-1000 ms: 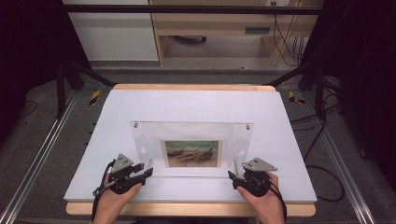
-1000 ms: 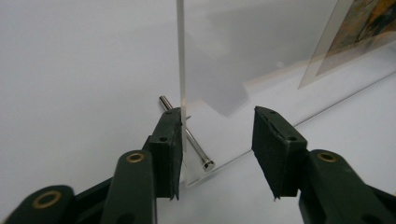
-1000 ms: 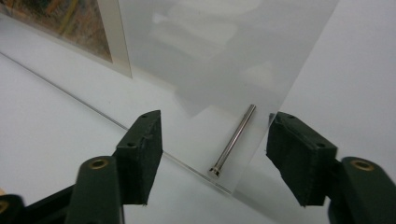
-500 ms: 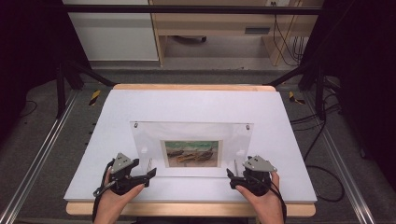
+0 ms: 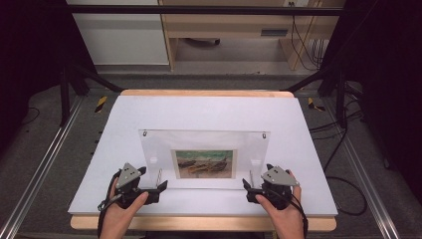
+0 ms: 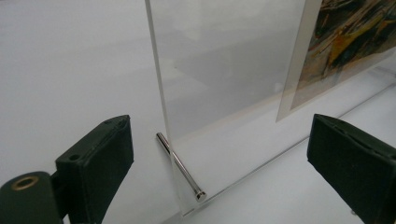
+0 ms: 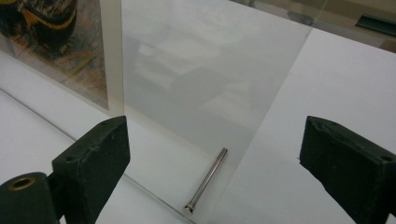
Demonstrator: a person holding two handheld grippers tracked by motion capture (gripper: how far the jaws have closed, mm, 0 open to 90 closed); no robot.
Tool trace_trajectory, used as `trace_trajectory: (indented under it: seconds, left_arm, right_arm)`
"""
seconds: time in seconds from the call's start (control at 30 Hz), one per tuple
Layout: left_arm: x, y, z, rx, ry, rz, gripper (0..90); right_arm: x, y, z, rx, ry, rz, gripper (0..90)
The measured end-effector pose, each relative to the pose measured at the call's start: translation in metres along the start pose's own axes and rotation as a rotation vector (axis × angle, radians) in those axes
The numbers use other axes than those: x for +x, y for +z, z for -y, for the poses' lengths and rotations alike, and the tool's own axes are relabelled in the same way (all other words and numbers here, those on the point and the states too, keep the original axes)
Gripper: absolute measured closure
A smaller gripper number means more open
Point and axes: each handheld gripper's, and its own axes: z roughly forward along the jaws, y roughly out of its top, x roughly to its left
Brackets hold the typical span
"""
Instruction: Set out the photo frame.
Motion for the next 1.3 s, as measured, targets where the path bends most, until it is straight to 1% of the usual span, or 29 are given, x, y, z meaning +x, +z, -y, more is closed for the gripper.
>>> trace_trajectory:
  seconds: [0.13,0.27,0.43,0.77,1.1,1.27,1.3]
  left_arm:
    - [0.000,-0.005,0.000,-0.008,0.026,-0.004,6.2]
    - [0.001,-0.009,0.001,-0.010,0.040,-0.010,6.1]
    - [0.003,-0.016,0.002,-0.018,0.046,-0.017,6.1]
    - [0.008,-0.025,0.003,-0.041,0.041,-0.028,6.1]
    - [0.012,-0.032,0.005,-0.046,0.039,-0.040,5.4]
    - [0.015,-0.036,0.006,-0.050,0.041,-0.054,5.4]
    - [0.016,-0.037,0.006,-0.049,0.041,-0.056,5.4]
  right_arm:
    - [-0.001,-0.003,0.000,-0.010,0.005,0.005,8.6]
    - [-0.002,-0.009,0.000,-0.019,0.007,0.013,8.4]
    - [-0.004,-0.014,0.002,-0.027,0.013,0.021,8.3]
    - [-0.007,-0.026,0.007,-0.031,0.030,0.031,8.0]
    - [-0.010,-0.037,0.012,-0.038,0.039,0.048,7.9]
    - [-0.014,-0.041,0.015,-0.041,0.042,0.061,7.8]
    - [-0.015,-0.042,0.015,-0.041,0.050,0.064,7.8]
